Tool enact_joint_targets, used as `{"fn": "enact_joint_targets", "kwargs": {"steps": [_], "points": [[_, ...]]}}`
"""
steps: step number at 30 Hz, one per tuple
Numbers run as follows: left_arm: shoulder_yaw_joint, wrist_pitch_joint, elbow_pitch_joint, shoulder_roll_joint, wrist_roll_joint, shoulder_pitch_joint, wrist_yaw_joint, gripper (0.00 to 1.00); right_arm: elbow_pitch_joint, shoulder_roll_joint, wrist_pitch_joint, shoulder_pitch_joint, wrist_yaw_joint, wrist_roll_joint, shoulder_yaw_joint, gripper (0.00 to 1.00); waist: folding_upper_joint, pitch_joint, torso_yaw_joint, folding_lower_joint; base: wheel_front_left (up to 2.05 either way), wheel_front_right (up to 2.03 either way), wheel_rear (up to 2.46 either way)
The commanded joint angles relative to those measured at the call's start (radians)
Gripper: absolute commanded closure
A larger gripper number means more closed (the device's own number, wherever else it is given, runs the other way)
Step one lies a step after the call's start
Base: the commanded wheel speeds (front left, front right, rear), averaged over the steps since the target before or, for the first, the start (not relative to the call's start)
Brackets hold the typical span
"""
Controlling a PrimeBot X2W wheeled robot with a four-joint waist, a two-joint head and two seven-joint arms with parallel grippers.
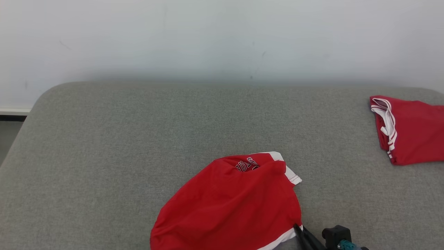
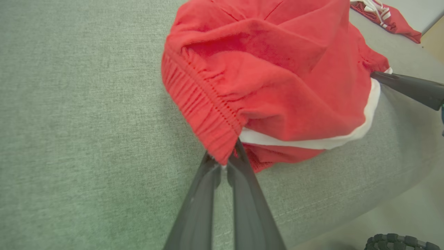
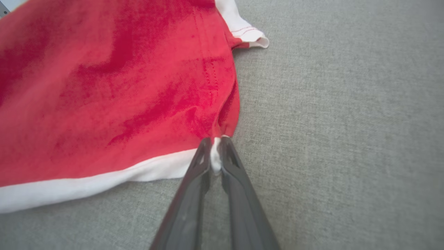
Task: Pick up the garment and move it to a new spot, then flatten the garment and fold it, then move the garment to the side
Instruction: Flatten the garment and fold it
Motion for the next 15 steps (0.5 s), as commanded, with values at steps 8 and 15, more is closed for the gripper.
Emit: {"fn": "enact_joint_targets", "kwargs": {"steps": [8,15], "points": [[0.002,-0.003,-0.098,0.021,0.020,0.060,0.003,1.00,-0.113,-0.028,0.001,0.072,-0.003,0.064,-0.009,1.00,0.0000,-0.023,0.007,-0.0001,0.00,0.00,0.00],[0.062,-0.003,-0.284,0.112,0.096,0.054,0.003,1.00,-0.341,-0.105,0.015,0.102,-0.003,0.081,-0.024,1.00,0.0000,-0.013,-0.030,-0.0001,0.00,0.00,0.00]]}}
